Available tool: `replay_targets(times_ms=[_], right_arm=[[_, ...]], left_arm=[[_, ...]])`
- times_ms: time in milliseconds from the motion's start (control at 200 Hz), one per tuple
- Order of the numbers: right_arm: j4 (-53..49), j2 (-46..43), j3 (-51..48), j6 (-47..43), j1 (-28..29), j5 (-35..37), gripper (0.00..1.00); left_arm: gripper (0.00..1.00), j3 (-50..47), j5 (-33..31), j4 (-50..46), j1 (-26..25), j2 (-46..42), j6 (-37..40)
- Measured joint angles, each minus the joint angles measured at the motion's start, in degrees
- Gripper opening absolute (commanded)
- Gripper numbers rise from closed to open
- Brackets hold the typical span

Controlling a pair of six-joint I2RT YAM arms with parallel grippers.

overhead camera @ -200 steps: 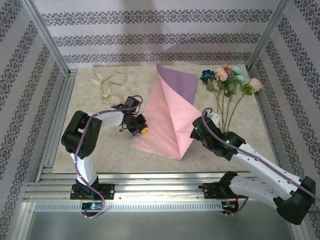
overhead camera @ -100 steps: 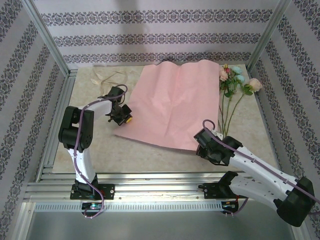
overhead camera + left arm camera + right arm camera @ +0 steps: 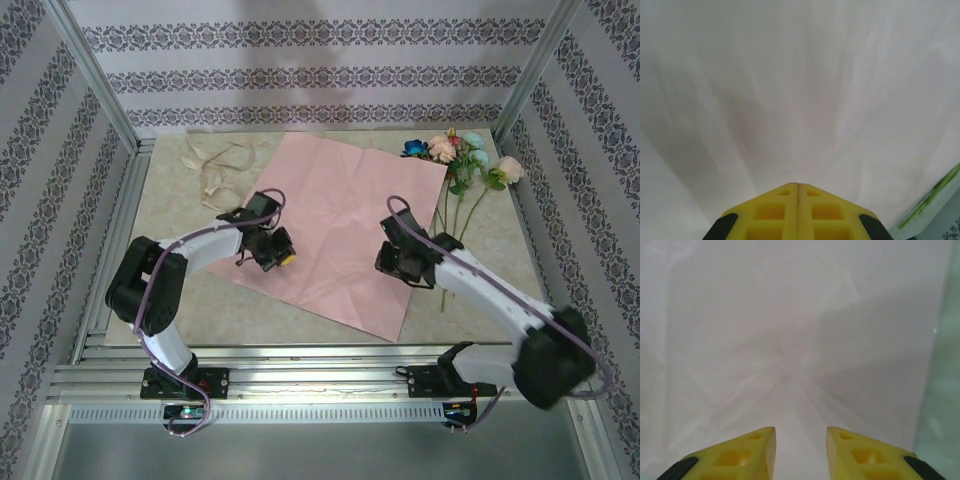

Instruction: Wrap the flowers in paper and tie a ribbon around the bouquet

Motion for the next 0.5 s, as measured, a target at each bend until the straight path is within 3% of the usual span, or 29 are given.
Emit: replay_targets(times_ms=[260, 500], right_arm=[[6.5, 21.0, 2.4, -4.9, -2.3, -10.5, 0.29], [9.6, 19.7, 0.7, -4.8, 3.6, -19.7, 0.36]], left_arm=[[0.0, -1.2, 1.0, 1.8, 3.2, 3.7, -1.5], [0.0, 1.8, -3.9, -3.7, 6.8, 4.2, 3.0]])
